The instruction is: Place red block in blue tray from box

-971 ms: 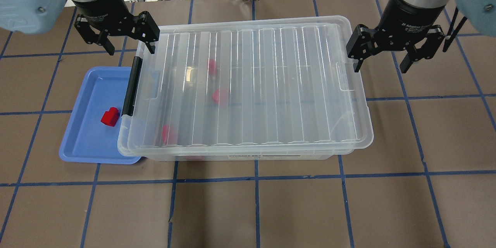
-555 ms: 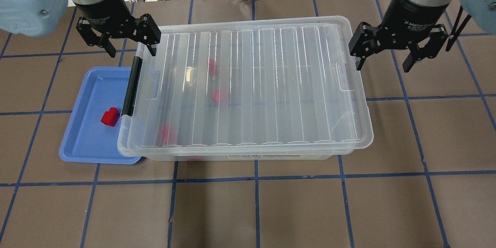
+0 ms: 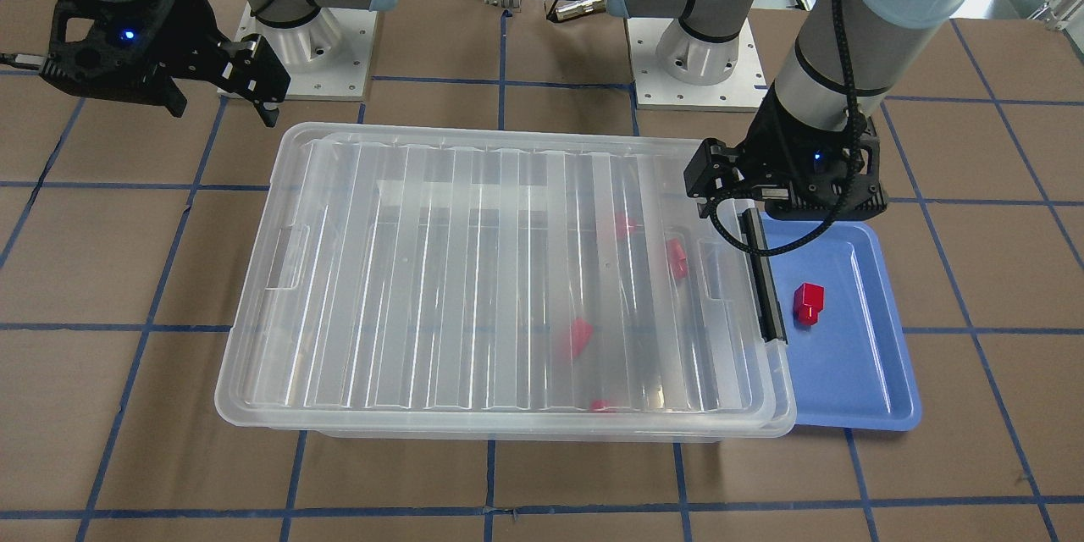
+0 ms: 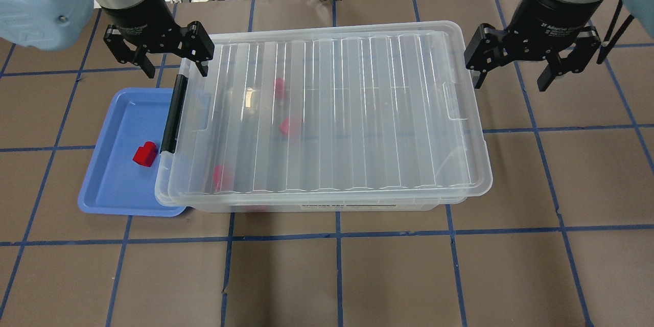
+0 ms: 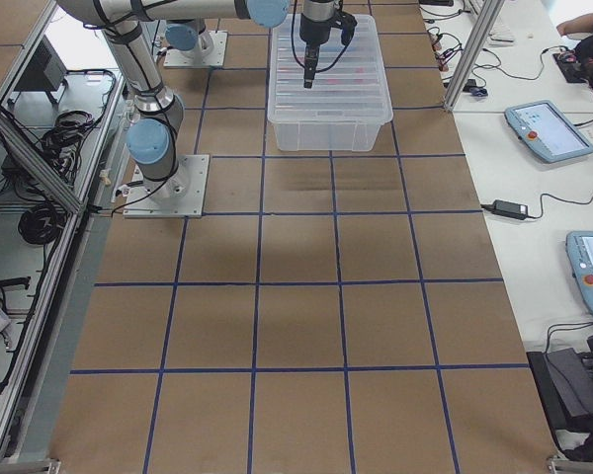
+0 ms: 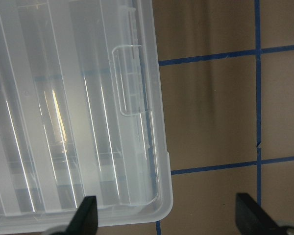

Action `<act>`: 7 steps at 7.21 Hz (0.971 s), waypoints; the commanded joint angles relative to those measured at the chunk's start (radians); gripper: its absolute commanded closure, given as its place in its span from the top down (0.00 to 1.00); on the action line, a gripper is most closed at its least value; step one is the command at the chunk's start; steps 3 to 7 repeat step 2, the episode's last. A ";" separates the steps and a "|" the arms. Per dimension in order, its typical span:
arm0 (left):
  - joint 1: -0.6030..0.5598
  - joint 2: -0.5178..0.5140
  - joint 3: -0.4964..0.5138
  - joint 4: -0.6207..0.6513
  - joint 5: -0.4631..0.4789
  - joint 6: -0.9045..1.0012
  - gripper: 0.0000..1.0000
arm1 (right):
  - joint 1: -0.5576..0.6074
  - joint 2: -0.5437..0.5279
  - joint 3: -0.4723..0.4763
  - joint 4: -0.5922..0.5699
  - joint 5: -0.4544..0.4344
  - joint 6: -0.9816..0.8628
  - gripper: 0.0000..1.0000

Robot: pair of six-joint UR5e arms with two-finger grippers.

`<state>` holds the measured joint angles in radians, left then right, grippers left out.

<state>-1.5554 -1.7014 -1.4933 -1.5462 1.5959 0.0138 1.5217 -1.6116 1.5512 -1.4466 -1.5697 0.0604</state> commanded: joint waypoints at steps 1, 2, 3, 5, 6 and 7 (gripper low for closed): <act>0.000 0.000 0.002 0.000 0.001 0.000 1.00 | 0.000 -0.005 0.006 0.000 0.002 -0.001 1.00; -0.002 0.003 0.002 0.000 0.006 0.002 1.00 | 0.000 -0.005 0.003 -0.001 -0.006 -0.013 1.00; -0.002 0.003 0.002 0.000 0.006 0.002 1.00 | 0.000 -0.005 0.003 -0.001 -0.006 -0.013 1.00; -0.002 0.003 0.002 0.000 0.006 0.002 1.00 | 0.000 -0.005 0.003 -0.001 -0.006 -0.013 1.00; -0.002 0.003 0.002 0.000 0.006 0.002 1.00 | 0.000 -0.005 0.003 -0.001 -0.006 -0.013 1.00; -0.002 0.003 0.002 0.000 0.006 0.002 1.00 | 0.000 -0.005 0.003 -0.001 -0.006 -0.013 1.00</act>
